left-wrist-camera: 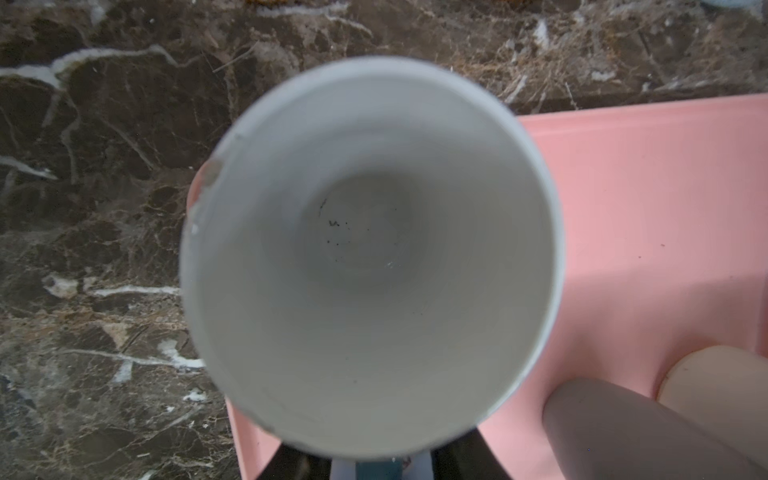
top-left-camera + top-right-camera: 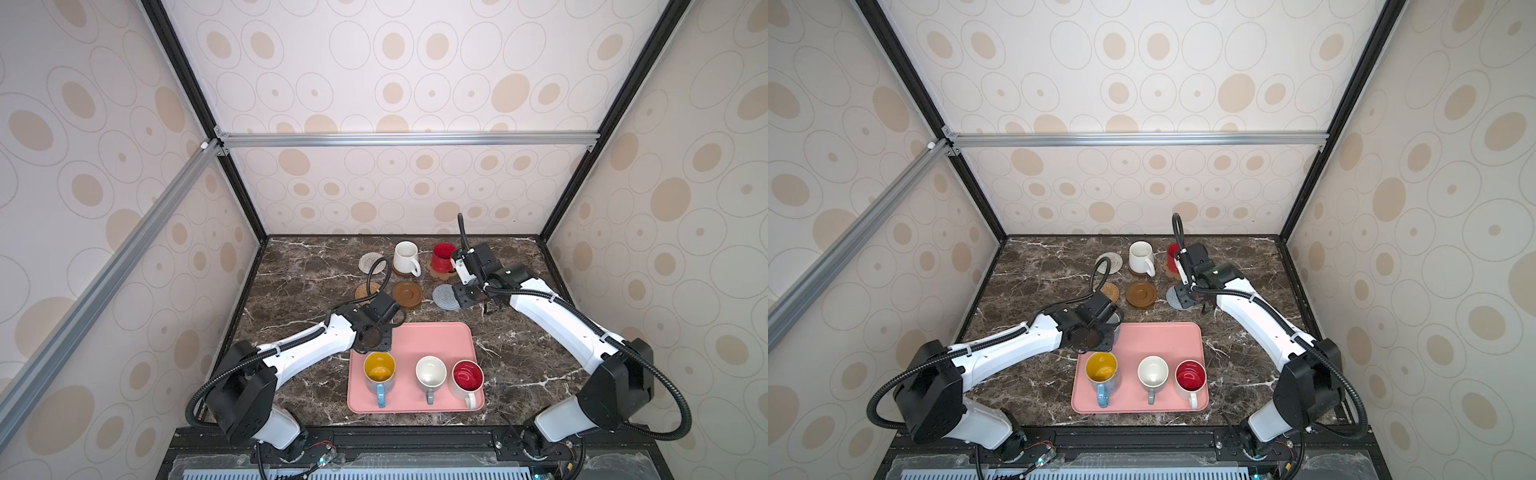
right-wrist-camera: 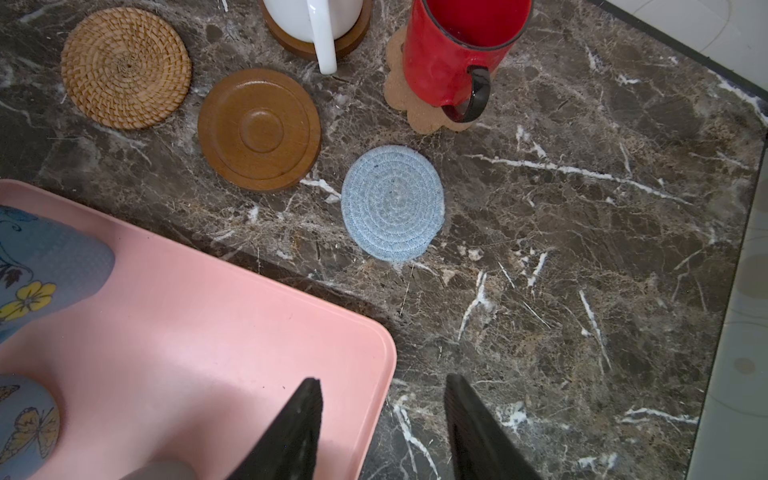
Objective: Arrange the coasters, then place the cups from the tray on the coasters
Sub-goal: 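Lift the blue floral mug and carry it toward the woven white coaster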
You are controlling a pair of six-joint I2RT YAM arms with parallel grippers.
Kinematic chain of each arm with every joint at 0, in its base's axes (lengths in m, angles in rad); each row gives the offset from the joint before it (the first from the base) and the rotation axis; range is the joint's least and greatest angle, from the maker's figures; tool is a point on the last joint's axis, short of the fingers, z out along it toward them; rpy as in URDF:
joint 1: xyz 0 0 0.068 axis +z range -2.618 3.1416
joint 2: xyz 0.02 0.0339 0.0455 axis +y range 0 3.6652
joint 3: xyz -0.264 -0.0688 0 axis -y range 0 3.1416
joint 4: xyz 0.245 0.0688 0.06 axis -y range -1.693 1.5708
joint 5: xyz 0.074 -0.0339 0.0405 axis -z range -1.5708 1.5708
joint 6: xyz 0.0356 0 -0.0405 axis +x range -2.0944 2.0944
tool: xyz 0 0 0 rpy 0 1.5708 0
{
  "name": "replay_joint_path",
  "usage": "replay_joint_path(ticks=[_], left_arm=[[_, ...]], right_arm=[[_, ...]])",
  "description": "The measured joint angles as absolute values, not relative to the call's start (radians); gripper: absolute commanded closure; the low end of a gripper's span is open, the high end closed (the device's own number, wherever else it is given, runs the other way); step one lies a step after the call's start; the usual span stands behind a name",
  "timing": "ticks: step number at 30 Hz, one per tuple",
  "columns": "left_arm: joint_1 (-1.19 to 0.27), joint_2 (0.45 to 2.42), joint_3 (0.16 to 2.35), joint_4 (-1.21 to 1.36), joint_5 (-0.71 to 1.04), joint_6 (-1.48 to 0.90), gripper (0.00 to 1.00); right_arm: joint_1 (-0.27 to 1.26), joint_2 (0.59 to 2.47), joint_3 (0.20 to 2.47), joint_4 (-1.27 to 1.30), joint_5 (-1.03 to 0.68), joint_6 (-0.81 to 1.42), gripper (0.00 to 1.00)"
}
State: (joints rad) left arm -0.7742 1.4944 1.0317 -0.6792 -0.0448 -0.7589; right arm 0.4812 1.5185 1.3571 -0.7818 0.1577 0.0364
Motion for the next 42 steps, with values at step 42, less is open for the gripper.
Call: replay_joint_path(ticks=[42], left_arm=[[-0.775,1.515,1.052,-0.667,-0.073,-0.738,0.98]], right_arm=[[0.474,1.573,1.440,-0.846,0.162,0.037,0.48]])
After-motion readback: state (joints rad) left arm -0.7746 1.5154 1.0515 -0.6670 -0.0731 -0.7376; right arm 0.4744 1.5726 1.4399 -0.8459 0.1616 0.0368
